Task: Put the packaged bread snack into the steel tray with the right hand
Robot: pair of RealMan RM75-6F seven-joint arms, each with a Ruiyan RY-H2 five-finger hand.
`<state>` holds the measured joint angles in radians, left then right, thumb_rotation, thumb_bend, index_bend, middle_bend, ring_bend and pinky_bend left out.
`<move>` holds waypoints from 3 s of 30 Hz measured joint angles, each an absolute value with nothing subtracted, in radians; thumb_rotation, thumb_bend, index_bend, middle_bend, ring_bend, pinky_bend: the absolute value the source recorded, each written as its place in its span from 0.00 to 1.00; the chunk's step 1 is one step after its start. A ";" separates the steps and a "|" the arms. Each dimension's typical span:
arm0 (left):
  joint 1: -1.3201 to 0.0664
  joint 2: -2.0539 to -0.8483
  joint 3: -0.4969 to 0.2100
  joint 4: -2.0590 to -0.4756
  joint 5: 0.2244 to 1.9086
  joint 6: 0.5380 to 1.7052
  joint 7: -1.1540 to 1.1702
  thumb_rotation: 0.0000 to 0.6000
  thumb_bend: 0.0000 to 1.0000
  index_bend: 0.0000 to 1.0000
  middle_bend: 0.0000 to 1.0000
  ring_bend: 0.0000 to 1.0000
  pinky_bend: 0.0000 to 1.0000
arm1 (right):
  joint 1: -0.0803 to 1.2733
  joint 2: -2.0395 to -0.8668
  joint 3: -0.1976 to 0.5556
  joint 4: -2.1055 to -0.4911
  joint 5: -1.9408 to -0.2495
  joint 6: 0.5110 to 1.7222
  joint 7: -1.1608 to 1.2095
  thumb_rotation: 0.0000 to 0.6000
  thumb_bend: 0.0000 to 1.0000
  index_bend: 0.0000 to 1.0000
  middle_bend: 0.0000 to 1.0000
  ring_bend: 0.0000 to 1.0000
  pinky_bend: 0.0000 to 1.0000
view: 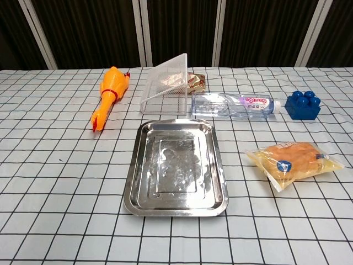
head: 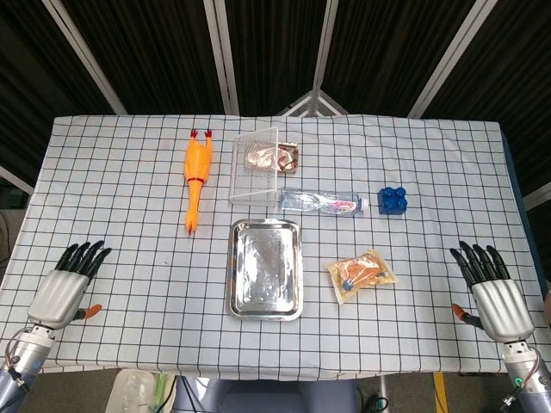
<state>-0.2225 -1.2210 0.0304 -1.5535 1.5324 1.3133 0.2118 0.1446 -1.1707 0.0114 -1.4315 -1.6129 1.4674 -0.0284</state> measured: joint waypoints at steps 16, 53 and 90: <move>-0.229 -1.230 0.017 -1.539 1.511 1.301 0.212 1.00 0.07 0.00 0.00 0.00 0.00 | 0.200 -1.196 -0.008 -1.424 -1.674 1.398 -0.029 1.00 0.23 0.00 0.00 0.00 0.00; -0.268 -1.218 -0.026 -1.494 1.431 1.239 0.127 1.00 0.08 0.00 0.00 0.00 0.00 | 0.501 -1.430 0.093 -1.480 -1.378 0.931 -0.478 1.00 0.44 0.44 0.38 0.27 0.49; -0.270 -1.205 -0.024 -1.497 1.430 1.238 0.092 1.00 0.08 0.00 0.00 0.00 0.00 | 0.755 -1.612 0.200 -1.708 -1.068 0.931 -0.982 1.00 0.50 0.56 0.49 0.37 0.54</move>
